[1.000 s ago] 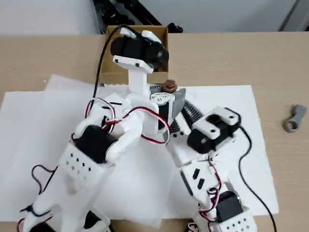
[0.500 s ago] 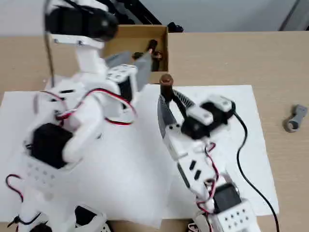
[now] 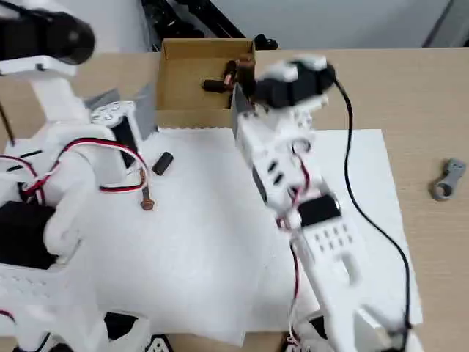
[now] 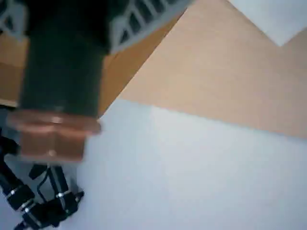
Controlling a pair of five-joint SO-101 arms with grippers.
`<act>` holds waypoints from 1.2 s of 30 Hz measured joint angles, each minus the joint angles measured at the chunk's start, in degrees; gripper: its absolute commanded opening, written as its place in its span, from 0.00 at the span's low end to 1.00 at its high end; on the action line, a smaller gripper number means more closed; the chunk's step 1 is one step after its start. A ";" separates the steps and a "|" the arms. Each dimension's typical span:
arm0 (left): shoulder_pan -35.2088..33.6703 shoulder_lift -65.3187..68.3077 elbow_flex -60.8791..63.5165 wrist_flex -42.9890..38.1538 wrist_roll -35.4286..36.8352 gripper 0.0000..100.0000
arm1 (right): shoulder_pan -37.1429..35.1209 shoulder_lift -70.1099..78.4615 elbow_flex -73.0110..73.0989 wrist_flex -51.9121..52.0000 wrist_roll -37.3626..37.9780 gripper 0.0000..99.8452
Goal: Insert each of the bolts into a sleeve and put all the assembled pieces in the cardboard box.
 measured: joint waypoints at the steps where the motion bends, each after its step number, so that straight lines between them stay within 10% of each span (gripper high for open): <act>1: -0.53 0.00 0.00 1.14 0.00 0.14 | 0.09 3.16 -2.55 0.00 -0.53 0.00; 21: -1.76 0.00 8.70 8.35 -12.75 0.14 | 3.25 61.19 -48.70 -0.09 -1.49 0.00; 36: -1.76 0.00 11.16 8.35 -16.62 0.14 | 4.04 65.85 -50.64 -0.09 -4.66 0.03</act>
